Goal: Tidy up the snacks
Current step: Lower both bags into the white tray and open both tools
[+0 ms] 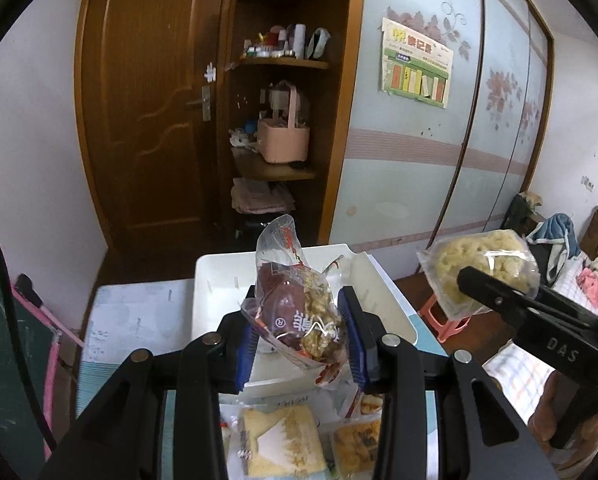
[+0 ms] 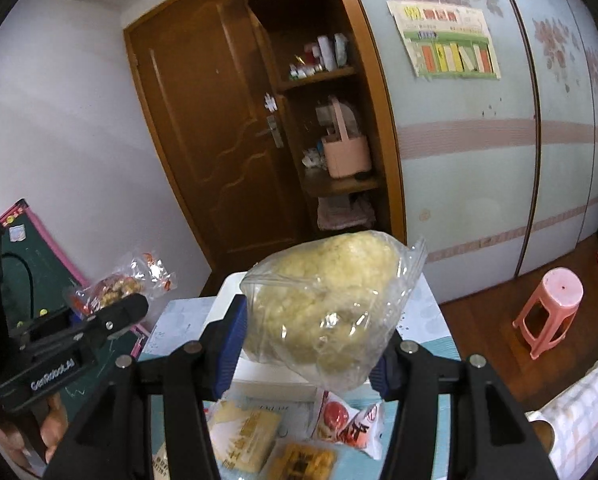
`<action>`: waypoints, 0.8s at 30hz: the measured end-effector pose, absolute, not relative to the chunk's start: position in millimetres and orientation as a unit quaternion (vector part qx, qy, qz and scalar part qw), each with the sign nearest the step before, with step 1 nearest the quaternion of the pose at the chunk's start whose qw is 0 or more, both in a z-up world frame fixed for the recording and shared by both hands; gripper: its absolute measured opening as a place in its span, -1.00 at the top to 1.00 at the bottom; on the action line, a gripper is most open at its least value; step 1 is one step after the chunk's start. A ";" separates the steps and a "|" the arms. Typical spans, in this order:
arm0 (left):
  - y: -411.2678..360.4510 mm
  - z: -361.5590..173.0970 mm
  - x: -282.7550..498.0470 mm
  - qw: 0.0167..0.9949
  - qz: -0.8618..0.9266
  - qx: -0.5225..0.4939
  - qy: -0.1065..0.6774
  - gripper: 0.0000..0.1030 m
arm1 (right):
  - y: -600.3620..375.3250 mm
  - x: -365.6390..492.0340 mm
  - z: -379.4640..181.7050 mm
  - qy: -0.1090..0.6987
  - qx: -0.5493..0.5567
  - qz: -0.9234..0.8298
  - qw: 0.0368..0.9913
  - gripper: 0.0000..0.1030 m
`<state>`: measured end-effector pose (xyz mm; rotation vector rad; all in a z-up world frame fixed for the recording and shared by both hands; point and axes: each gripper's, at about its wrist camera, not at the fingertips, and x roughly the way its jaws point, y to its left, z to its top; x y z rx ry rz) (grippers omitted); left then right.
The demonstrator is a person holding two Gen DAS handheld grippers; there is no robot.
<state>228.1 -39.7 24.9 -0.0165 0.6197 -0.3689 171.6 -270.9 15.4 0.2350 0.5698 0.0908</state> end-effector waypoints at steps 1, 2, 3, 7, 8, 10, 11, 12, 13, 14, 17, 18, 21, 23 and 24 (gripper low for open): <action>-39.6 21.6 235.7 0.934 -0.182 -0.014 0.308 0.29 | -272.4 178.7 13.4 0.285 0.119 0.044 0.950 -0.03; -39.3 16.8 245.3 0.932 -0.182 -0.020 0.314 0.29 | -273.3 187.0 10.8 0.291 0.122 0.044 0.948 -0.03; -39.3 11.6 253.3 0.929 -0.181 -0.024 0.321 0.29 | -273.8 197.1 6.2 0.300 0.127 0.042 0.945 -0.03; -39.3 -5.5 284.5 0.919 -0.178 -0.038 0.349 0.29 | -271.3 224.4 -2.9 0.317 0.126 0.033 0.940 -0.03; -39.7 -9.0 292.0 0.917 -0.178 -0.039 0.354 0.29 | -269.7 231.1 -5.4 0.321 0.125 0.032 0.938 -0.04; -41.5 -15.3 304.9 0.916 -0.175 -0.036 0.360 0.27 | -265.6 244.1 -11.0 0.332 0.120 0.033 0.935 -0.07; -42.8 -17.6 308.9 0.916 -0.172 -0.029 0.362 0.25 | -263.8 250.4 -14.7 0.340 0.118 0.031 0.932 -0.07; -44.5 -20.4 311.8 0.915 -0.172 -0.021 0.363 0.00 | -261.5 257.2 -18.6 0.347 0.115 0.029 0.930 -0.08; -46.0 -22.6 315.0 0.915 -0.174 -0.017 0.365 -0.58 | -258.2 264.1 -22.9 0.355 0.108 0.030 0.928 -0.09; -45.5 -23.2 314.7 0.916 -0.170 -0.017 0.362 -0.85 | -256.6 268.4 -25.5 0.359 0.104 0.032 0.927 -0.13; -42.6 -24.5 315.8 0.926 -0.156 -0.020 0.343 -0.99 | -249.7 278.2 -33.2 0.370 0.093 0.026 0.924 -0.30; -41.5 -26.5 318.4 0.923 -0.155 -0.023 0.350 -0.99 | -247.8 278.3 -34.7 0.371 0.093 0.027 0.924 -0.31; -34.5 -30.3 318.8 0.920 -0.153 -0.037 0.360 -0.99 | -244.1 275.6 -36.1 0.375 0.095 0.029 0.922 -0.35; -30.1 -29.9 315.0 0.921 -0.148 -0.036 0.359 -0.99 | -243.1 272.5 -35.9 0.376 0.098 0.029 0.921 -0.35; -27.3 -29.0 311.9 0.922 -0.145 -0.036 0.358 -0.99 | -242.8 270.1 -35.6 0.378 0.099 0.030 0.920 -0.35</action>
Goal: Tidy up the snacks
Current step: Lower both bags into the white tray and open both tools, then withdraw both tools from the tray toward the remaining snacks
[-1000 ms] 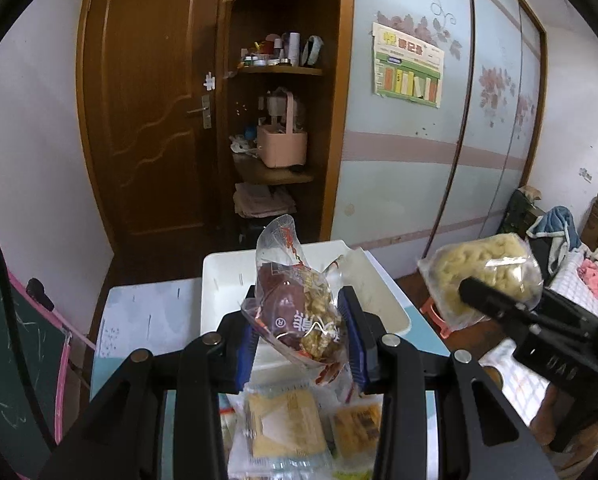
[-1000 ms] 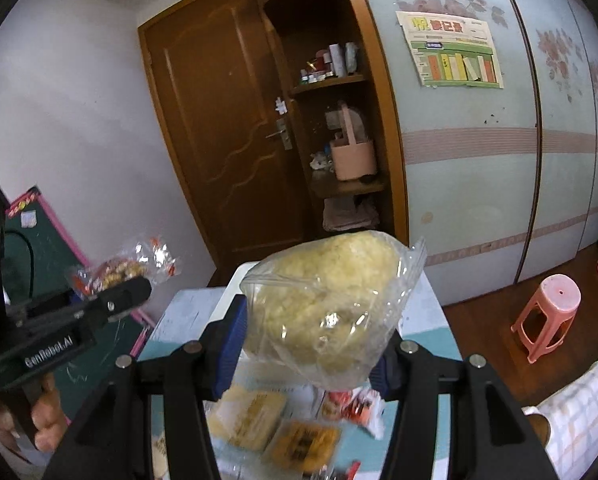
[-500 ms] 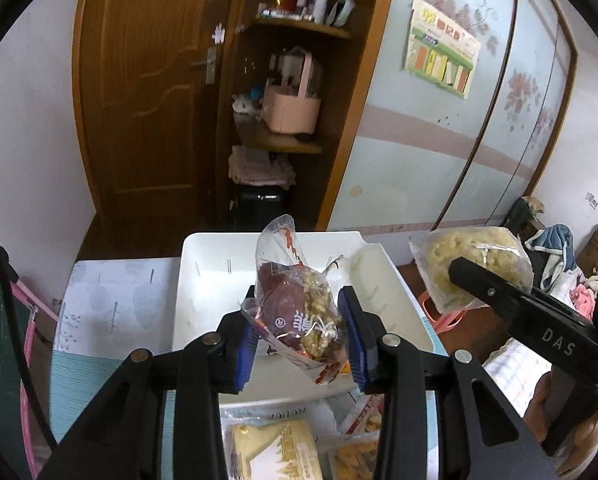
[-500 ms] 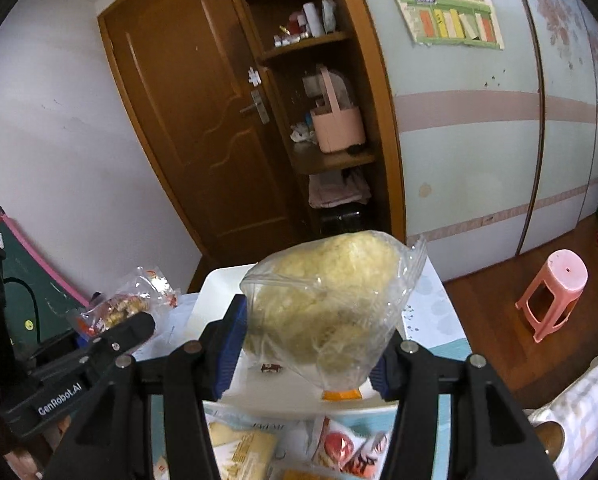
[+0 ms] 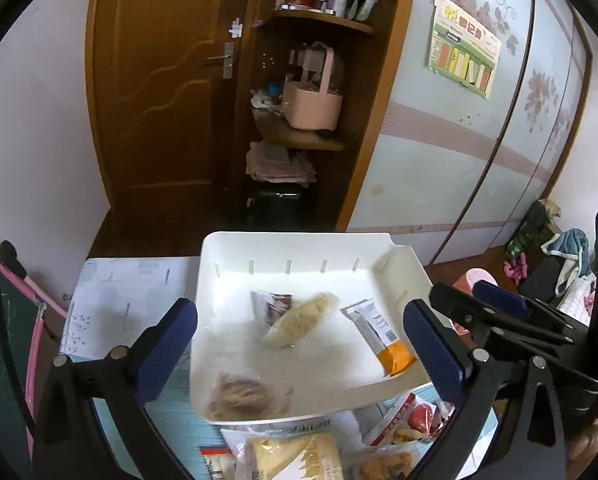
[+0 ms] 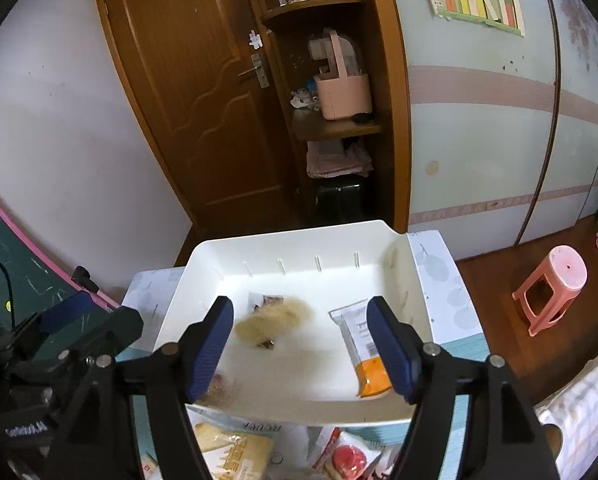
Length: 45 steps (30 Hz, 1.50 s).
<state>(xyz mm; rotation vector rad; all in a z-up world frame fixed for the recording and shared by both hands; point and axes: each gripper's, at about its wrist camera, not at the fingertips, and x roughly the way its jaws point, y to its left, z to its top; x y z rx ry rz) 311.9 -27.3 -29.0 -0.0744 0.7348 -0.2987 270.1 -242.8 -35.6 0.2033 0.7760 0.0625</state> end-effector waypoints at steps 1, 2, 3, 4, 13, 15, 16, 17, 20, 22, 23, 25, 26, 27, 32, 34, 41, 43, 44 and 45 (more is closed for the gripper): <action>-25.2 -27.9 308.7 0.922 -0.144 -0.037 0.357 -0.99 | -242.9 268.8 -35.4 0.378 0.100 0.031 0.920 -0.35; -23.0 -26.4 305.1 0.922 -0.144 -0.039 0.357 -0.99 | -243.0 266.1 -34.5 0.379 0.102 0.031 0.919 -0.36; -21.4 -24.5 301.3 0.922 -0.144 -0.041 0.357 -0.99 | -242.3 262.8 -33.5 0.379 0.103 0.031 0.919 -0.36; -19.5 -22.6 297.2 0.922 -0.145 -0.043 0.357 -0.99 | -241.5 260.5 -32.3 0.379 0.105 0.032 0.919 -0.36; -2.6 4.1 241.1 0.934 -0.149 -0.042 0.322 -0.99 | -227.2 208.1 -14.0 0.346 0.105 0.032 0.932 -0.36; 1.2 8.4 226.4 0.936 -0.152 -0.039 0.316 -0.99 | -221.5 194.0 -11.4 0.339 0.100 0.028 0.935 -0.36; 2.1 10.6 219.4 0.935 -0.155 -0.037 0.316 -0.99 | -218.9 187.8 -9.8 0.337 0.098 0.028 0.936 -0.36; 3.1 13.2 214.9 0.935 -0.156 -0.036 0.316 -0.99 | -216.0 181.2 -7.9 0.335 0.094 0.029 0.937 -0.36; 7.1 23.2 194.6 0.937 -0.159 -0.032 0.311 -0.99 | -206.2 161.3 0.7 0.327 0.077 0.028 0.942 -0.36; 10.4 30.3 183.5 0.938 -0.160 -0.033 0.307 -0.99 | -200.1 148.7 9.5 0.316 0.068 0.030 0.946 -0.36; 12.2 35.7 178.0 0.938 -0.161 -0.037 0.305 -0.99 | -197.8 142.0 14.0 0.310 0.064 0.029 0.948 -0.36; 16.9 45.4 166.8 0.939 -0.159 -0.042 0.302 -0.99 | -192.6 128.9 25.0 0.300 0.059 0.031 0.952 -0.36; 19.3 50.3 161.2 0.940 -0.157 -0.043 0.300 -0.99 | -190.6 123.4 30.0 0.296 0.057 0.031 0.953 -0.37; 20.7 53.5 156.1 0.941 -0.156 -0.044 0.297 -0.99 | -188.1 117.3 35.3 0.293 0.055 0.031 0.954 -0.39; 32.2 68.9 124.9 0.944 -0.155 -0.050 0.286 -0.99 | -176.4 86.8 53.2 0.272 0.045 0.030 0.961 -0.58; 37.2 70.5 111.9 0.945 -0.153 -0.050 0.283 -0.99 | -171.4 74.6 55.9 0.266 0.041 0.034 0.962 -0.61; 57.3 57.6 72.8 0.946 -0.148 -0.045 0.284 -0.99 | -155.3 43.0 44.5 0.266 0.032 0.048 0.962 -0.66; 63.5 49.4 65.5 0.945 -0.146 -0.046 0.289 -0.99 | -149.8 36.2 38.4 0.268 0.027 0.050 0.962 -0.66; 66.7 45.7 64.5 0.945 -0.144 -0.046 0.292 -0.99 | -146.7 32.9 34.4 0.269 0.023 0.052 0.961 -0.66; 70.6 40.7 62.3 0.944 -0.141 -0.048 0.295 -0.99 | -144.2 30.4 31.7 0.270 0.020 0.054 0.961 -0.66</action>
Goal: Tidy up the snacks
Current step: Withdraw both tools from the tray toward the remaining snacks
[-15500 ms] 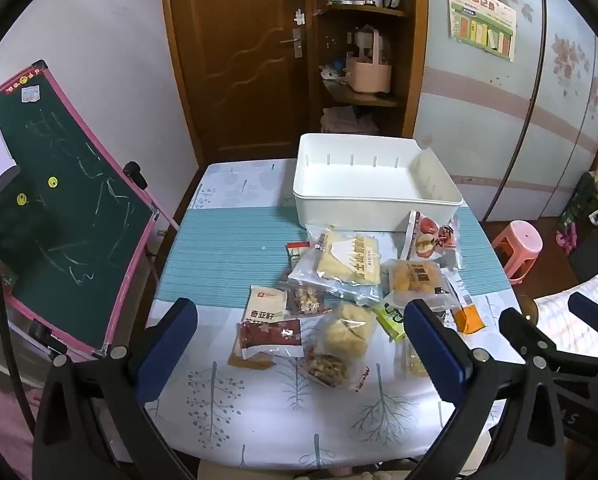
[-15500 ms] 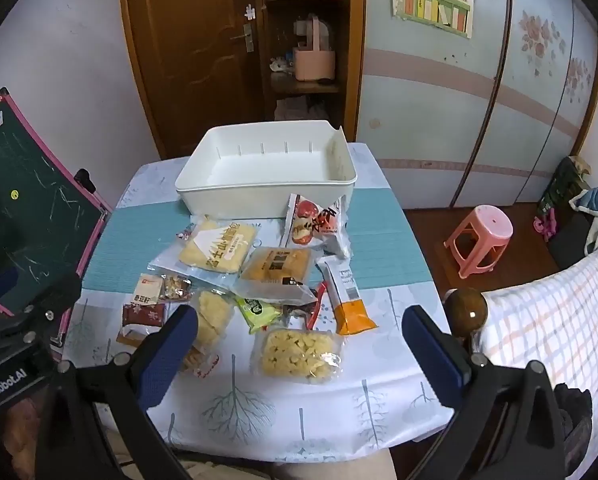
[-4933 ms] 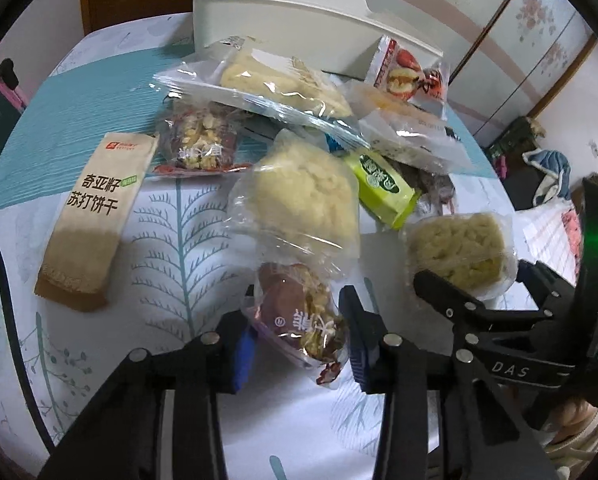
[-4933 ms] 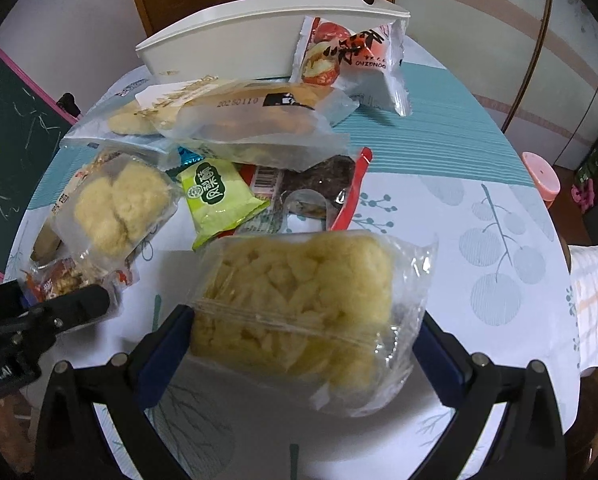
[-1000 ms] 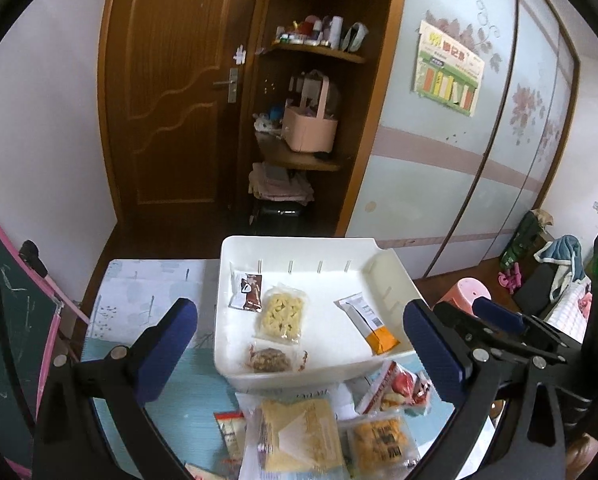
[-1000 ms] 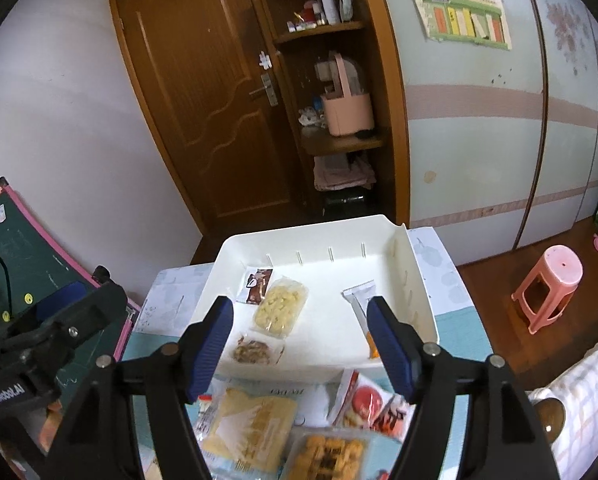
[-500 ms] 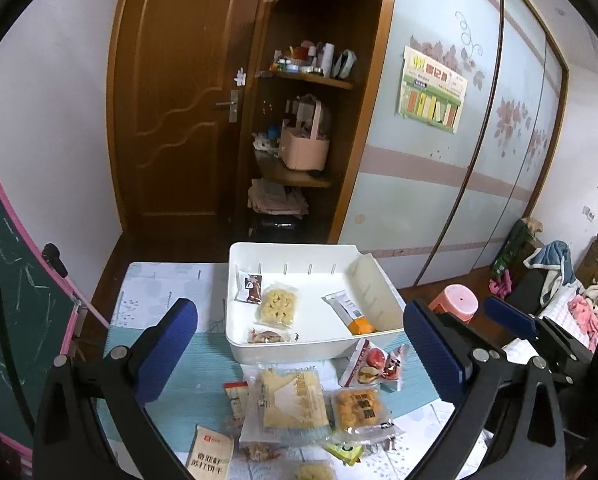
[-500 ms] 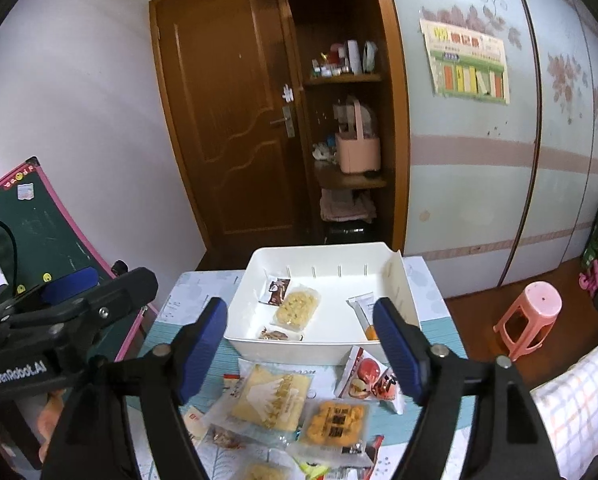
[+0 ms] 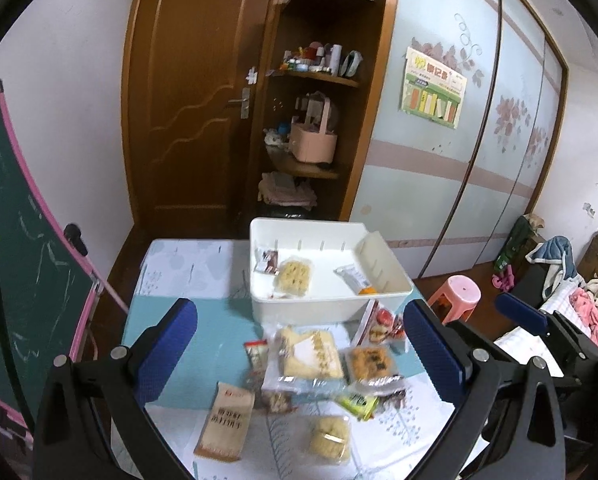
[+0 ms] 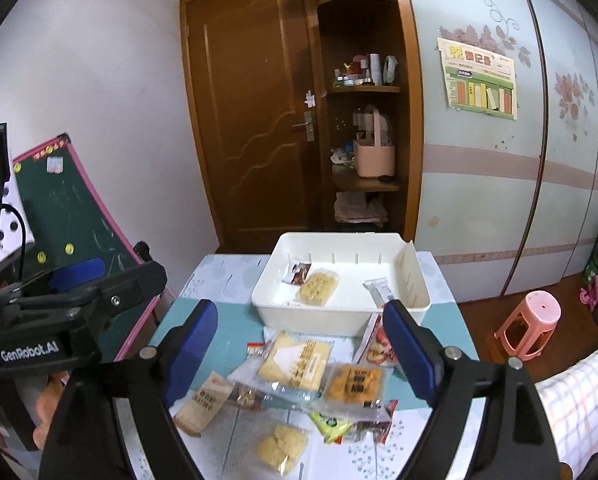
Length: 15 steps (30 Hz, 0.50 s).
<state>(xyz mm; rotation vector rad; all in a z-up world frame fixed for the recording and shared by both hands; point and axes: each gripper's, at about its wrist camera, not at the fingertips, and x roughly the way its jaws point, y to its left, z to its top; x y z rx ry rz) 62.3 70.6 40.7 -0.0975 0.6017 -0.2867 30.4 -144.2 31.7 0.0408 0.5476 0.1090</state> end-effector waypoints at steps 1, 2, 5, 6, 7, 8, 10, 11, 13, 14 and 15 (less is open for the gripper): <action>73.7 35.6 61.0 0.943 -0.138 -0.049 0.299 -0.99 | -141.0 27.2 28.2 0.271 0.016 0.057 0.961 -0.66; 77.1 29.5 60.1 0.942 -0.136 -0.051 0.304 -0.99 | -138.1 24.1 24.5 0.273 0.011 0.059 0.960 -0.66; 84.7 8.7 59.1 0.936 -0.127 -0.051 0.323 -0.99 | -129.9 17.8 9.8 0.275 -0.009 0.064 0.959 -0.66; 87.3 0.6 59.1 0.934 -0.124 -0.051 0.330 -0.99 | -126.3 17.2 2.8 0.279 -0.018 0.065 0.958 -0.66; 89.3 -7.2 60.1 0.932 -0.122 -0.050 0.336 -0.99 | -124.9 16.6 -1.6 0.281 -0.021 0.067 0.957 -0.66; 91.3 -14.4 60.3 0.931 -0.119 -0.050 0.343 -0.99 | -122.9 16.4 -8.0 0.284 -0.025 0.069 0.956 -0.66; 94.7 -30.3 61.3 0.927 -0.112 -0.049 0.355 -0.99 | -119.6 15.4 -22.0 0.295 -0.027 0.076 0.952 -0.66; 96.5 -38.6 61.2 0.925 -0.110 -0.048 0.360 -0.99 | -119.1 14.7 -29.0 0.300 -0.027 0.079 0.950 -0.66; 98.9 -55.0 61.3 0.922 -0.107 -0.040 0.371 -0.99 | -118.1 13.4 -45.6 0.311 -0.026 0.080 0.947 -0.66; 99.3 -63.8 62.2 0.920 -0.102 -0.034 0.377 -0.99 | -118.5 12.7 -53.0 0.316 -0.027 0.079 0.945 -0.66; 99.3 -70.3 62.8 0.919 -0.097 -0.029 0.382 -0.99 | -118.6 12.1 -61.2 0.324 -0.028 0.078 0.943 -0.66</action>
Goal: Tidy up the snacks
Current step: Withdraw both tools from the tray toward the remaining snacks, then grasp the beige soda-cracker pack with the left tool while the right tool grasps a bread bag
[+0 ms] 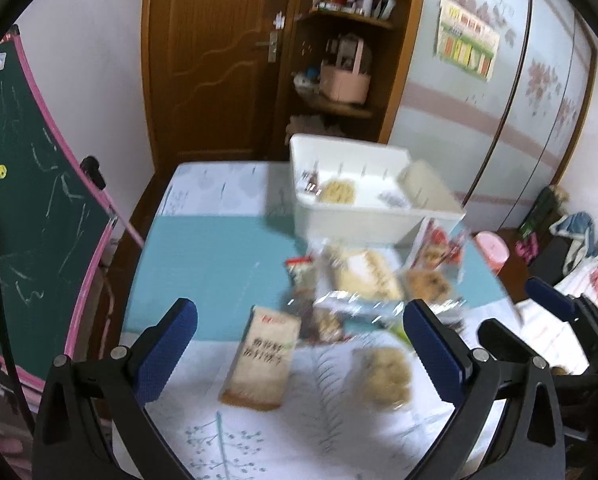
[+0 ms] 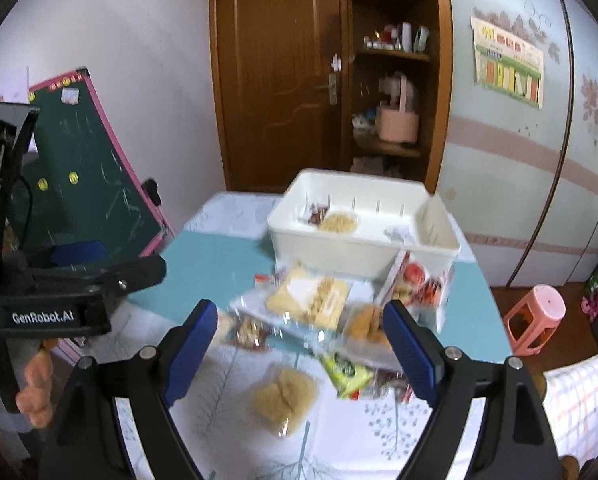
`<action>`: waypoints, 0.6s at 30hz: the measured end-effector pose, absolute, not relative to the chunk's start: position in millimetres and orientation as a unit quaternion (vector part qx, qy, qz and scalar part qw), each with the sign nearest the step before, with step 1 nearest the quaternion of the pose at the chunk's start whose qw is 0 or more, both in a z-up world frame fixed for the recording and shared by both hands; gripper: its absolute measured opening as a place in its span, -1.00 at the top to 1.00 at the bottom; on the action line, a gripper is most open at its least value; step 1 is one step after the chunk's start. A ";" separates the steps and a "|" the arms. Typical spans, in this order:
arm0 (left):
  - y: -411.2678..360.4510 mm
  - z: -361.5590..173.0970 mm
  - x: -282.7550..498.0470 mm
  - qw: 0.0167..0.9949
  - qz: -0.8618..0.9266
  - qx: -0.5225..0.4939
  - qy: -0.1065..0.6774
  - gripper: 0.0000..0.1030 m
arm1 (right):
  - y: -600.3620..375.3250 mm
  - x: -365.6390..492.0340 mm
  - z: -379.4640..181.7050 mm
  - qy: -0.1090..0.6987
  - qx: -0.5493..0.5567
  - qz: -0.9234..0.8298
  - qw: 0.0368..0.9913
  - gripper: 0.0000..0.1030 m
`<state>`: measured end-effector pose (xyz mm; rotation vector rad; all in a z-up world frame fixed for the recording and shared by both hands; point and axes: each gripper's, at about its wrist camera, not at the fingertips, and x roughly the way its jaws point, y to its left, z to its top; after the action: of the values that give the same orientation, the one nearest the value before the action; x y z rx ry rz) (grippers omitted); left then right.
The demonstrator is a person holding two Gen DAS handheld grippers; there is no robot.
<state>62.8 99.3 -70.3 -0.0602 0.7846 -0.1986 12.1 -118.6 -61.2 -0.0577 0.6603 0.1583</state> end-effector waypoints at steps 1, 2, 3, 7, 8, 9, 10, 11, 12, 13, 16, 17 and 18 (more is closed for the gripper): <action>100.1 -77.8 63.3 0.917 -0.090 -0.024 0.388 -0.99 | -119.0 11.9 -70.5 0.333 -0.030 0.077 0.939 -0.66; 102.3 -86.2 63.8 0.915 -0.085 -0.021 0.394 -0.99 | -119.8 11.8 -78.7 0.342 -0.031 0.077 0.936 -0.66; 104.4 -93.2 64.0 0.913 -0.083 -0.021 0.399 -0.99 | -120.1 11.8 -88.4 0.354 -0.033 0.078 0.932 -0.66; 115.6 -123.0 67.9 0.900 -0.076 -0.024 0.429 -0.99 | -121.5 14.2 -124.0 0.401 -0.035 0.085 0.912 -0.66; 118.5 -130.3 69.7 0.895 -0.075 -0.024 0.438 -0.99 | -121.4 15.8 -133.6 0.417 -0.032 0.087 0.904 -0.66; 122.0 -139.1 72.3 0.890 -0.073 -0.027 0.449 -0.99 | -121.7 17.2 -140.4 0.428 -0.028 0.090 0.899 -0.66; 125.1 -146.8 74.6 0.885 -0.072 -0.029 0.459 -0.99 | -122.0 19.1 -148.9 0.443 -0.021 0.092 0.891 -0.66; 128.4 -155.2 77.4 0.879 -0.071 -0.033 0.470 -0.99 | -122.1 21.9 -155.8 0.458 -0.013 0.095 0.884 -0.66; 131.3 -161.2 79.0 0.875 -0.071 -0.037 0.477 -0.99 | -123.4 25.1 -159.5 0.468 -0.006 0.099 0.878 -0.66; 134.2 -168.4 81.9 0.870 -0.071 -0.044 0.486 -0.99 | -124.1 27.2 -164.6 0.477 0.002 0.102 0.873 -0.66; 140.1 -186.3 88.9 0.856 -0.070 -0.061 0.508 -0.99 | -130.5 34.0 -175.7 0.495 0.027 0.096 0.863 -0.66; 141.8 -192.7 91.3 0.852 -0.070 -0.067 0.515 -0.99 | -132.5 36.0 -179.8 0.502 0.034 0.092 0.859 -0.66; 142.0 -197.1 93.7 0.848 -0.071 -0.069 0.520 -0.99 | -134.3 37.8 -184.2 0.509 0.040 0.089 0.855 -0.66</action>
<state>93.7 142.0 -197.1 -0.1453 1.0963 -0.1507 37.8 -134.3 -184.2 0.0848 1.0692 0.1873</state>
